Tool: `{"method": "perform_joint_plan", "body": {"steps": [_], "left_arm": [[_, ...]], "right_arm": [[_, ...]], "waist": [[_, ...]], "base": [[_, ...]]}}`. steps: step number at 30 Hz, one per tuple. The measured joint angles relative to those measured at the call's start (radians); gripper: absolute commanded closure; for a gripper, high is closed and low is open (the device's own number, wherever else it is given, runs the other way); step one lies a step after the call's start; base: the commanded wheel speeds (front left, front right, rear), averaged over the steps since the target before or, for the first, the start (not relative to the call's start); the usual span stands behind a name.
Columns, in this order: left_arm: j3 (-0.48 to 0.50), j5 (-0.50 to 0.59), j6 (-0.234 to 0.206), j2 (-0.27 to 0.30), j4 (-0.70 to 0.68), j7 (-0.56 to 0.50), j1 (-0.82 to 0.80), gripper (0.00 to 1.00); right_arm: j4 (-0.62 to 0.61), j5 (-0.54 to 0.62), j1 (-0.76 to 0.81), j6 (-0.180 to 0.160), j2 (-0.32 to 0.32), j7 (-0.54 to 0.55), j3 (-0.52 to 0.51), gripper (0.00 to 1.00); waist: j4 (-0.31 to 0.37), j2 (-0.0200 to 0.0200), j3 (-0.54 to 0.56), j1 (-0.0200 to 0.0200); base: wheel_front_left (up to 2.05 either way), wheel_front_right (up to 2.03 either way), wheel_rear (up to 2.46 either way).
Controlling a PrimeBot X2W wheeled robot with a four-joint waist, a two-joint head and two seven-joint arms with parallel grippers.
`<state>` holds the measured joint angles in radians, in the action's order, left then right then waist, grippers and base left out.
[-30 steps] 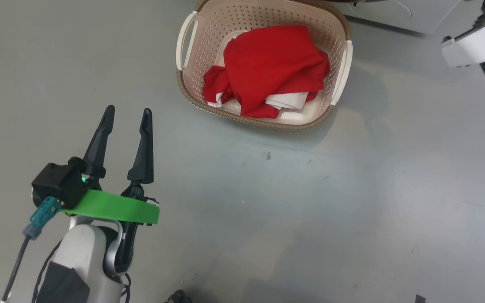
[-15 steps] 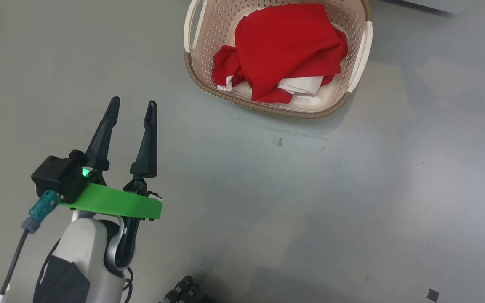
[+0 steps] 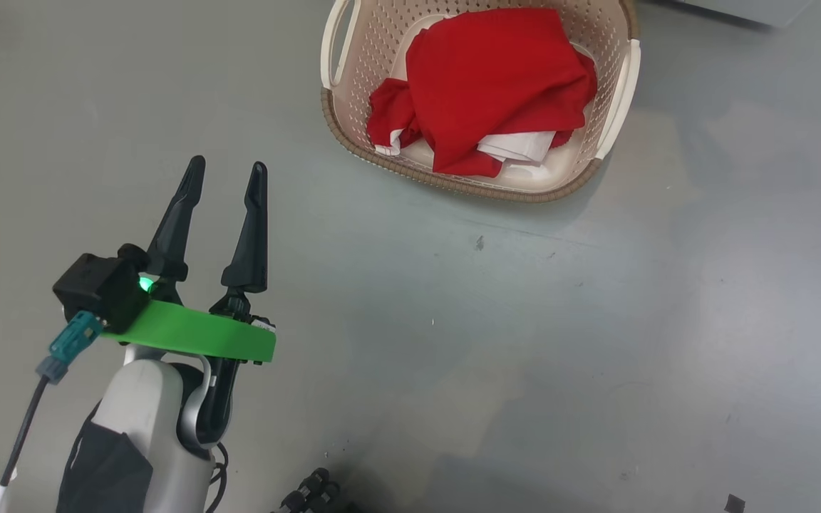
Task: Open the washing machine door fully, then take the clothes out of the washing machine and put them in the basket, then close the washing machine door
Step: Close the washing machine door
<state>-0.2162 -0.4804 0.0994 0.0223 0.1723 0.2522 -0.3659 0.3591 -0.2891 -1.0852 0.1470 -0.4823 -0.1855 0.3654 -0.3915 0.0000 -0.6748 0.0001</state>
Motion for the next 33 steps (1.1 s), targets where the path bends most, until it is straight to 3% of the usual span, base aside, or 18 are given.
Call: {"method": "perform_joint_plan", "body": {"steps": [11,14,17,21,33], "left_arm": [[0.021,0.024,0.0,-0.001,0.043,0.0,-0.013,0.0],[0.022,0.045,0.002,-0.001,0.056,0.0,-0.012,0.0],[0.032,0.084,0.003,-0.001,0.076,0.0,-0.008,0.0],[0.062,0.094,0.003,-0.001,0.078,0.0,-0.002,0.0],[0.124,0.101,0.003,0.0,0.105,0.0,0.098,0.0]], "right_arm": [[0.071,-0.037,0.134,-0.017,0.041,-0.052,0.007,1.0],[0.079,-0.058,0.173,-0.039,0.049,-0.062,-0.031,1.0],[0.083,-0.118,0.249,-0.062,0.101,-0.068,-0.079,1.0],[0.082,-0.197,0.348,-0.06,0.166,-0.068,-0.109,1.0],[0.008,-0.232,0.594,-0.062,0.236,-0.068,-0.198,1.0]], "waist": [[0.017,0.0001,0.1,0.0],[0.028,0.0001,0.137,0.0],[0.049,0.0,0.188,0.0],[0.077,0.0,0.239,0.0],[0.169,0.0001,0.385,0.0]], "base": [[0.0,0.0,0.0],[0.0,0.0,0.0],[0.0,0.0,0.0],[0.0,0.0,0.0],[0.0,0.0,0.0]]}}
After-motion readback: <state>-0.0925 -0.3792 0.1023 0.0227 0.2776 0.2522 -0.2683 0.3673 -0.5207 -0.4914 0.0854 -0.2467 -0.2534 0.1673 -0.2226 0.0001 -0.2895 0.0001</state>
